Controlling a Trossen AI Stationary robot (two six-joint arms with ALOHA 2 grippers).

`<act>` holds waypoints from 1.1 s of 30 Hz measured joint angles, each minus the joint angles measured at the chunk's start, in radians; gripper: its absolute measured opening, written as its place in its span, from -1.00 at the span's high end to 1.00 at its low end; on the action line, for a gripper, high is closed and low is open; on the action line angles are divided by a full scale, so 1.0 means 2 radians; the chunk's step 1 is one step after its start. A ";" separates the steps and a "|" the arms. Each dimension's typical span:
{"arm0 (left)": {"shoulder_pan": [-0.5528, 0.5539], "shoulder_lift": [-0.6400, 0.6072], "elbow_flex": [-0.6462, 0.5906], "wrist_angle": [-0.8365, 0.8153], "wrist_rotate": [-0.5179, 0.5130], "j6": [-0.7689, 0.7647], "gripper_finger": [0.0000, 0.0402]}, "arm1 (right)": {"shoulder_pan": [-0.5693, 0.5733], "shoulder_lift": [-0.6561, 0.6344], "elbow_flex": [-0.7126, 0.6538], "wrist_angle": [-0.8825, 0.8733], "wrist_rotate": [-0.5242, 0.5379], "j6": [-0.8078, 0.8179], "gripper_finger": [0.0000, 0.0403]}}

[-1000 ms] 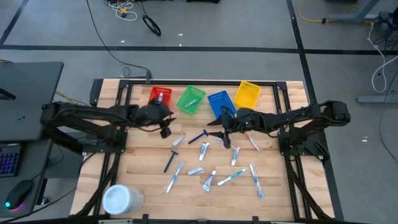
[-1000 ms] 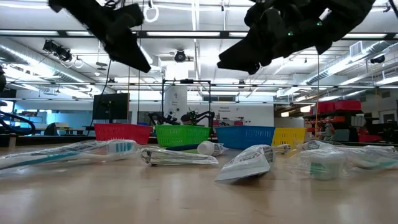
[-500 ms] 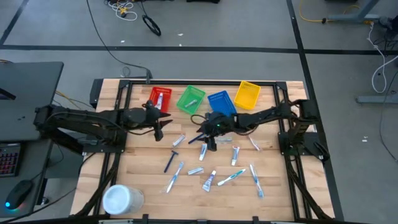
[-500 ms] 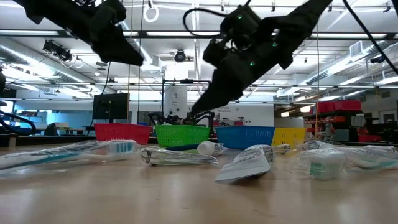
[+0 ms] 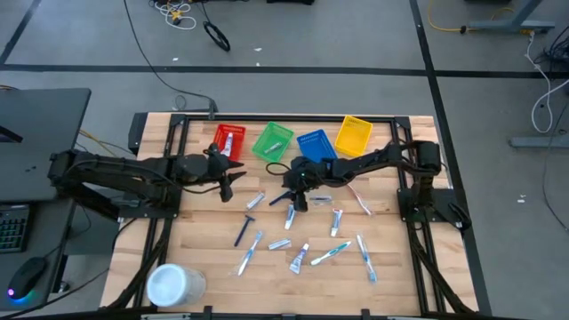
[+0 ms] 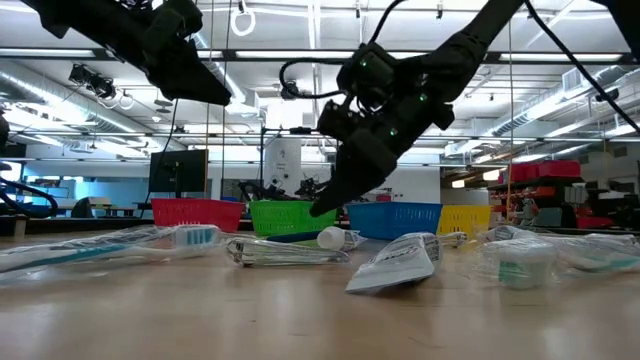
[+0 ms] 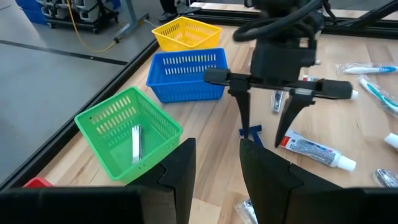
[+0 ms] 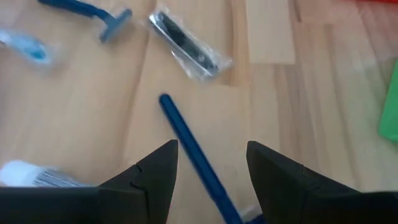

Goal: Pick & Place Travel size toiletries
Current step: Put the blue razor in the blue bin

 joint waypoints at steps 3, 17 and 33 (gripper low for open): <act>0.000 0.000 0.000 0.001 0.000 0.000 0.34 | -0.001 0.012 0.000 -0.006 0.000 -0.007 0.00; 0.000 0.000 0.000 0.001 0.000 0.001 0.34 | -0.001 0.017 0.000 -0.045 0.017 -0.032 0.37; 0.000 0.000 0.000 0.001 0.000 -0.001 0.34 | -0.001 0.012 0.000 -0.060 0.023 0.000 0.74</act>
